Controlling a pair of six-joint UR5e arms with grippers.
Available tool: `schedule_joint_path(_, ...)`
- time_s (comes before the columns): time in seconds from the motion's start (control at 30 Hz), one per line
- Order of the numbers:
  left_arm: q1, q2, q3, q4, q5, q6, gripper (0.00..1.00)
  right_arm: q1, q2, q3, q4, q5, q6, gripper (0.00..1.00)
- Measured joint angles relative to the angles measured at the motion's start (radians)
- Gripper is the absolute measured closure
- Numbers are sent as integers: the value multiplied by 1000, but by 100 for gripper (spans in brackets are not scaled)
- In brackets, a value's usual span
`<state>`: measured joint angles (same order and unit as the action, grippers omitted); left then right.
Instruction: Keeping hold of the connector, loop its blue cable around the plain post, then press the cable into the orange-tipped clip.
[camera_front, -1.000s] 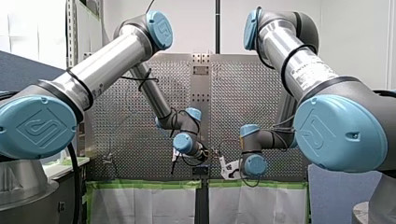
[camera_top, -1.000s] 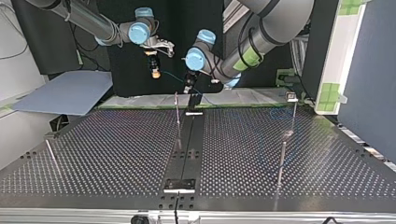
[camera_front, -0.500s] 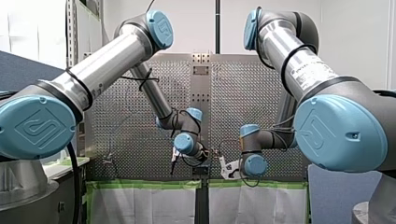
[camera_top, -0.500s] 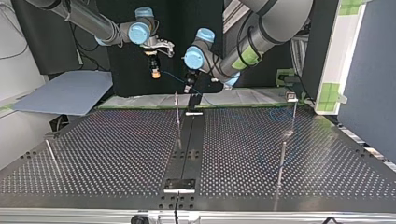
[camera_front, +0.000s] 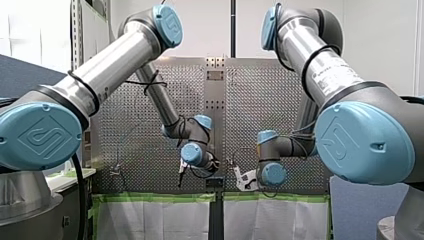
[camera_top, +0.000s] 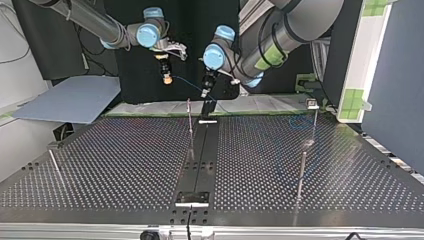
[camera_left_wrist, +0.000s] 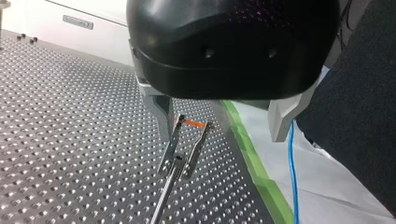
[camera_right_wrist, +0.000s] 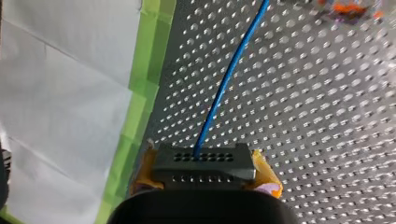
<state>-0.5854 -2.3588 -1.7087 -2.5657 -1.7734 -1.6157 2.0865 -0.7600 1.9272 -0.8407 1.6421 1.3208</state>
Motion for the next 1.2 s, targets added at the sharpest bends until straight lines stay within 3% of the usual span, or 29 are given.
schedule_joint_path(0.07,7,4,-18,16,-4,0,0,-4,-16,14,-10,-15,6,100)
schedule_joint_path(0.17,15,6,-47,34,-9,1,0,-12,-45,42,-35,-42,29,100)
schedule_joint_path(0.4,32,6,-105,49,-23,1,0,-25,-126,120,-114,-74,107,100)
schedule_joint_path(0.5,42,10,-112,46,-28,1,0,-25,-148,123,-144,-85,128,100)
schedule_joint_path(0.7,64,39,-114,7,-40,1,0,-28,-113,93,-184,-71,112,100)
schedule_joint_path(0.97,60,96,-115,-70,-98,0,0,-29,-45,76,-178,-62,97,100)
schedule_joint_path(1.2,52,150,-112,-146,-119,1,0,-25,-25,73,-161,-54,108,100)
